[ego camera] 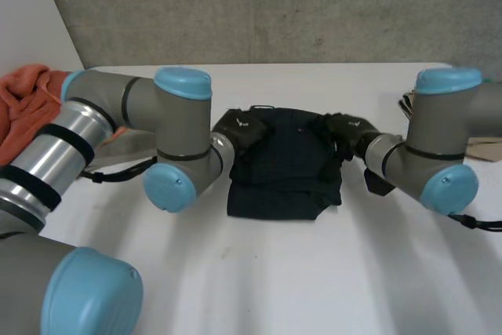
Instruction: Fold the laundry.
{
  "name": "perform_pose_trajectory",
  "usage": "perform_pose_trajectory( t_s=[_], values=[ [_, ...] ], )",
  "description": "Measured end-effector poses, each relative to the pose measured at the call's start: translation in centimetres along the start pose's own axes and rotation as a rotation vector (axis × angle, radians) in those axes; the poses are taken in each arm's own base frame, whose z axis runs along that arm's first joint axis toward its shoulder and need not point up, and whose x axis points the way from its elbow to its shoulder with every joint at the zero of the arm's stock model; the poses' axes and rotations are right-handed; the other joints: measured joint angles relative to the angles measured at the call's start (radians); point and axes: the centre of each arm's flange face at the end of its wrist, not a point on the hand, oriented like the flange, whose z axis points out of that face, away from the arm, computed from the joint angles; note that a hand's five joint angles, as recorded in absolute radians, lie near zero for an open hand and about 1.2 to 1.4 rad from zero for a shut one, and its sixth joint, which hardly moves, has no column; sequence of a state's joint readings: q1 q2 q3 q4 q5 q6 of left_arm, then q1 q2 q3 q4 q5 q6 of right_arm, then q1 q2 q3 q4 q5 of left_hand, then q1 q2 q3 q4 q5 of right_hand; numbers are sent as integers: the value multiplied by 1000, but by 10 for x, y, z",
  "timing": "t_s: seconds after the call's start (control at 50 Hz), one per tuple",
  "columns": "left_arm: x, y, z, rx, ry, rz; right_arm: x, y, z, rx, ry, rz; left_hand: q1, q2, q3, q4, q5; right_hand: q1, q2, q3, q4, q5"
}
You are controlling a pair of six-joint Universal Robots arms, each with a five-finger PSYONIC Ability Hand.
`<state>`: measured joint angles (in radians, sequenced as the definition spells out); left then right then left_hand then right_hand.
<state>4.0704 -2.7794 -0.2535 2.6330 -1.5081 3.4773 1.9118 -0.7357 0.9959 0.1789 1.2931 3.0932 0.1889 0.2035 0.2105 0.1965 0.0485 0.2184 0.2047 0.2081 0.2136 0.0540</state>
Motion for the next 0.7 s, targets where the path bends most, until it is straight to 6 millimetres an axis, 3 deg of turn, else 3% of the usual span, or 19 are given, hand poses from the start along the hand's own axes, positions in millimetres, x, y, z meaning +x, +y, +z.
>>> perform_pose_trajectory(
  t_s=[0.14, 0.28, 0.32, 0.4, 0.48, 0.58, 0.7],
  values=[
    [3, 4, -4, -52, -2, 66, 0, 16, 8, -47, 17, -117, 0, 0, 0, 0, 0, -18, -8, 0, 0, 0],
    [0, -8, -14, -39, -8, 81, 4, 4, 2, -49, 86, -237, 0, 0, 0, 0, 0, -23, -10, 0, 0, 0],
    [-8, -30, -27, 2, -22, 73, 0, -13, -9, -16, 118, -312, 0, 0, 0, 0, 0, -23, -10, 0, 0, 0],
    [-20, -63, -50, 77, -30, 45, -13, -28, -24, 37, 136, -383, 0, 0, 0, 0, 0, -23, -10, 0, 0, 0],
    [-25, -90, -75, 153, 2, 10, -30, -28, -39, 72, 136, -430, 0, 0, 0, 0, 0, -23, -10, 0, 0, 0],
    [-26, -117, -113, 272, 117, -48, -56, -4, -58, 101, 102, -454, 0, 0, 0, 0, 0, -23, -10, 0, 0, 0],
    [-20, -131, -144, 401, 286, -95, -75, 38, -70, 119, 54, -421, 0, 0, 0, 0, 0, -23, -10, 0, 0, 0]
  ],
)
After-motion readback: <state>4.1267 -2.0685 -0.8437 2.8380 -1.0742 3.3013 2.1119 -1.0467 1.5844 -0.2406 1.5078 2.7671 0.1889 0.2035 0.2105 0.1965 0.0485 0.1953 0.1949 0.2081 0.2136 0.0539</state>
